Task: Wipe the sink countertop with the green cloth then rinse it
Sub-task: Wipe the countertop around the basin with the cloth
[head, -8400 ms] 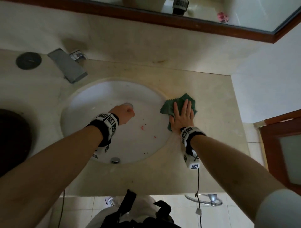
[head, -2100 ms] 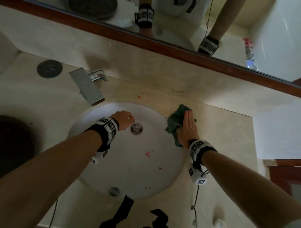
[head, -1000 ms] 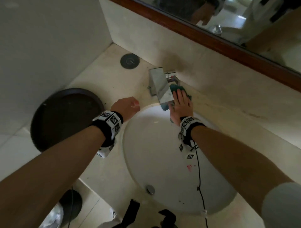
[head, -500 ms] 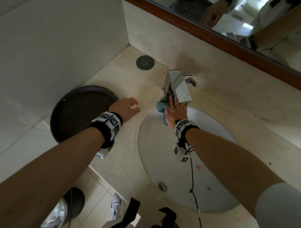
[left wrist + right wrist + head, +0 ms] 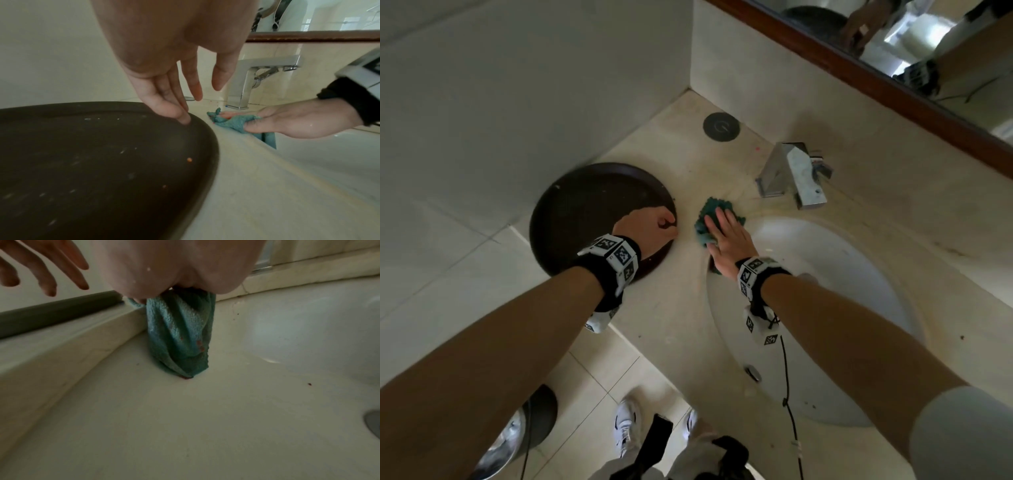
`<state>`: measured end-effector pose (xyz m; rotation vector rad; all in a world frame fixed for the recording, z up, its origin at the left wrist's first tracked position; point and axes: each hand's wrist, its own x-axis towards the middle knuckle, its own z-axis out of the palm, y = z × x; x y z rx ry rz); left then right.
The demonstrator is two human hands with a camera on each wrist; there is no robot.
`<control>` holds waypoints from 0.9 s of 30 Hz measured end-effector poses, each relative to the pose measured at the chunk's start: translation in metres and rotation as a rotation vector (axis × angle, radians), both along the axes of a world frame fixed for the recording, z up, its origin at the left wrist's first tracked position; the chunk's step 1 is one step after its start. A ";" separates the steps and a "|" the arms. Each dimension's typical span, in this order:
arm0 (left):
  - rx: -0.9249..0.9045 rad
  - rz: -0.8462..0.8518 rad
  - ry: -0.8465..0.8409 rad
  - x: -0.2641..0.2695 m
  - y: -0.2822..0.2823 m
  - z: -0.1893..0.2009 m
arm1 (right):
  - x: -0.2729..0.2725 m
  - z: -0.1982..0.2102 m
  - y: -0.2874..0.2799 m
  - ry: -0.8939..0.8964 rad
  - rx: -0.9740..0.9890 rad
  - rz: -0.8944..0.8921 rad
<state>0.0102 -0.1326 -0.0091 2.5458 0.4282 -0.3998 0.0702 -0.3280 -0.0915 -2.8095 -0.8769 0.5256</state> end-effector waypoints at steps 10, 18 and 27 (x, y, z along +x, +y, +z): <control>-0.029 -0.110 -0.013 -0.043 0.025 -0.005 | -0.101 0.000 0.019 0.019 -0.036 -0.031; -0.011 -0.255 -0.035 -0.059 0.013 -0.001 | -0.184 -0.001 -0.017 0.109 -0.117 -0.076; 0.091 -0.300 -0.033 -0.065 0.030 -0.006 | -0.145 -0.002 0.014 0.050 -0.079 -0.161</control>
